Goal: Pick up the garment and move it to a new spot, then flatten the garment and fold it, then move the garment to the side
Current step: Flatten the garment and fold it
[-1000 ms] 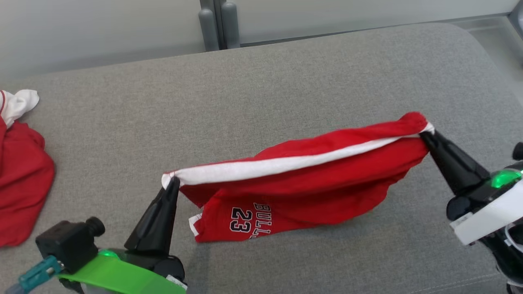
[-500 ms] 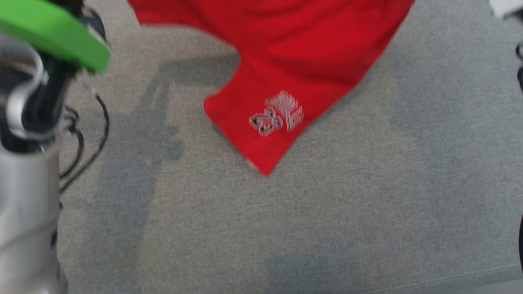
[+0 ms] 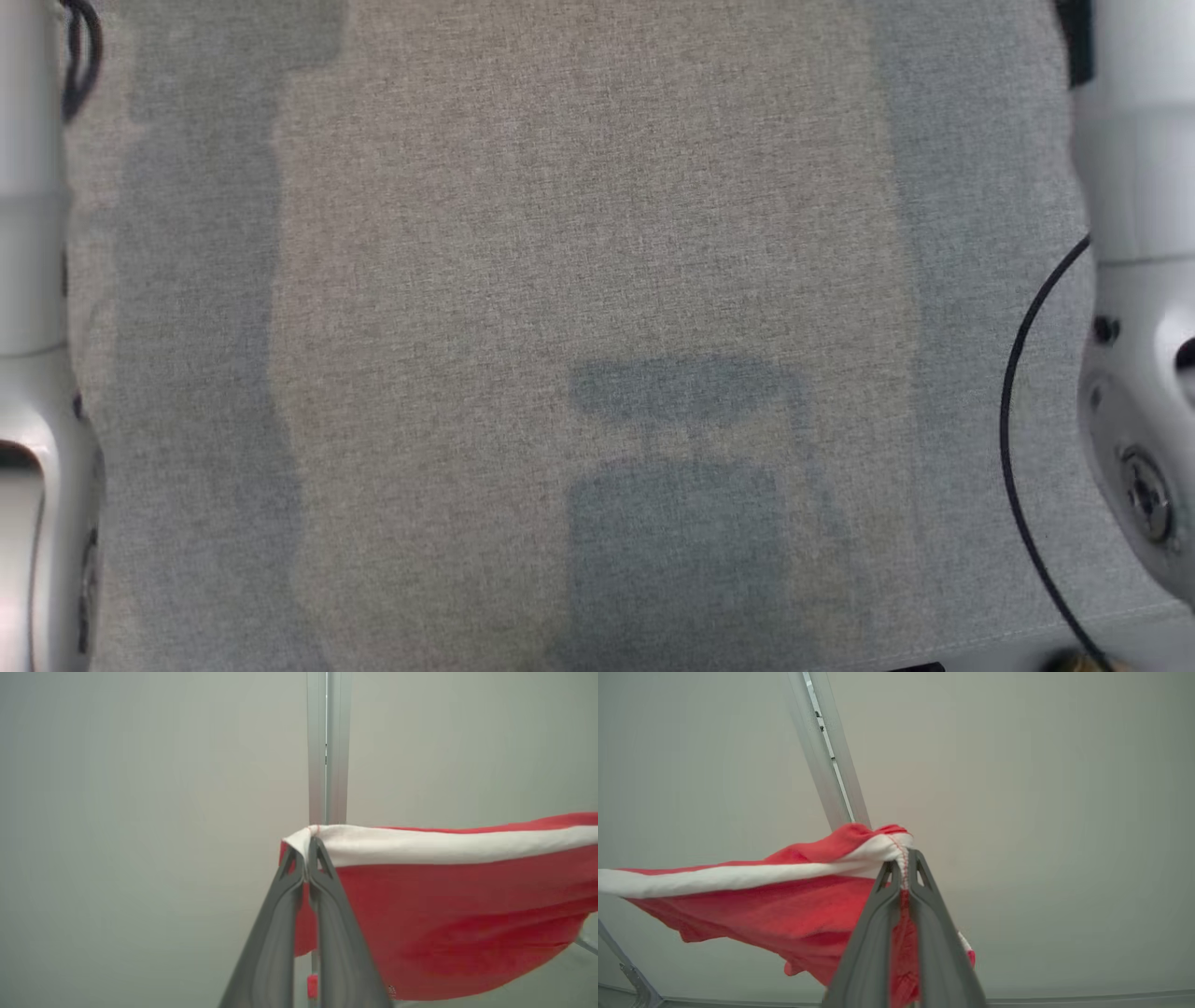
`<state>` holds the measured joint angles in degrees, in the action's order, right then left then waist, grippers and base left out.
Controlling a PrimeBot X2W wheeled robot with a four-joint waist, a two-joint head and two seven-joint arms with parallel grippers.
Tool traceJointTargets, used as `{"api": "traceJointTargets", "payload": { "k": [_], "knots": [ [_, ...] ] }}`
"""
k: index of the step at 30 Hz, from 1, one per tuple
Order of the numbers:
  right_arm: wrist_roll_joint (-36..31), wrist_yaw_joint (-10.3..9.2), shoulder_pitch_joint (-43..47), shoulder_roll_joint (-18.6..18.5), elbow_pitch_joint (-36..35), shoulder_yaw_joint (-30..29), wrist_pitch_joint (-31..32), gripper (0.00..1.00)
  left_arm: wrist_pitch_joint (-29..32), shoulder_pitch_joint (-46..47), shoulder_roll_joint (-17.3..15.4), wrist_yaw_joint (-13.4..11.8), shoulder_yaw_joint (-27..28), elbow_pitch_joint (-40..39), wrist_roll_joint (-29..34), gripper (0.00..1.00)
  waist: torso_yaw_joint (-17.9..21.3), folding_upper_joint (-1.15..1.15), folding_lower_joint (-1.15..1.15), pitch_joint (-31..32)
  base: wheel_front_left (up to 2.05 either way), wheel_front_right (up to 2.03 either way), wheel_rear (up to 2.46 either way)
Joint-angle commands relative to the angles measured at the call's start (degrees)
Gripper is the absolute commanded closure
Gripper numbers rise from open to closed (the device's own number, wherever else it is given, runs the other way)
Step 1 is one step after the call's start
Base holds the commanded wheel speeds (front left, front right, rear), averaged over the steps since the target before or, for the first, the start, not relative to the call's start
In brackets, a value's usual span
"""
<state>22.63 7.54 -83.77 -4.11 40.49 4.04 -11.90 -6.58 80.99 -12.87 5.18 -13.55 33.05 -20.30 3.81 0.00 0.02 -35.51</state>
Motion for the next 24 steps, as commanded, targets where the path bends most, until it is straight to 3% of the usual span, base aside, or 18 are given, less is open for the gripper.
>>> {"api": "traceJointTargets", "payload": {
  "k": [1,5,9,14,17,21,24],
  "knots": [
    [0.5,-0.1,2.8,-0.3,1.0,1.5,-1.0,1.0,-1.8,-2.9,-0.3,0.6,-0.5,1.5,-0.2,1.0,0.8,0.0,-0.02,-0.1,0.0,0.0,0.0],
    [4.1,-0.1,10.5,-3.1,1.9,9.5,-2.6,1.0,-6.1,-11.4,-0.5,2.0,-2.2,4.6,-3.4,1.0,1.2,0.0,-0.02,0.0,0.0,0.0,0.0],
    [8.9,-0.09,19.3,-8.4,-1.8,17.5,-3.2,1.0,-7.7,-21.4,-2.6,2.3,-4.5,2.5,-5.9,1.0,1.0,0.0,-0.02,0.4,0.0,0.0,0.0],
    [13.9,-0.11,31.4,-16.2,-13.0,20.8,-3.3,1.0,-8.1,-34.2,-6.2,2.2,-7.7,-5.2,-10.0,1.0,0.3,0.0,-0.02,3.3,0.0,0.0,0.0],
    [14.0,-0.11,37.1,-18.5,-17.7,21.2,-3.4,1.0,-7.9,-39.7,-7.3,2.2,-7.9,-8.5,-11.0,1.0,0.4,0.0,-0.02,5.0,0.0,0.0,0.0],
    [12.3,-0.14,47.9,-22.6,-25.7,21.3,-3.4,1.0,-7.6,-52.5,-8.8,-0.8,-6.5,-17.2,-13.7,1.0,1.3,0.0,-0.02,8.5,0.0,0.0,0.0],
    [10.2,-0.17,55.7,-25.5,-30.2,20.8,-3.4,1.0,-7.4,-63.7,-9.6,-4.9,-5.6,-25.0,-14.4,1.0,2.2,0.0,-0.02,10.7,0.0,0.0,0.0]
  ]
}}
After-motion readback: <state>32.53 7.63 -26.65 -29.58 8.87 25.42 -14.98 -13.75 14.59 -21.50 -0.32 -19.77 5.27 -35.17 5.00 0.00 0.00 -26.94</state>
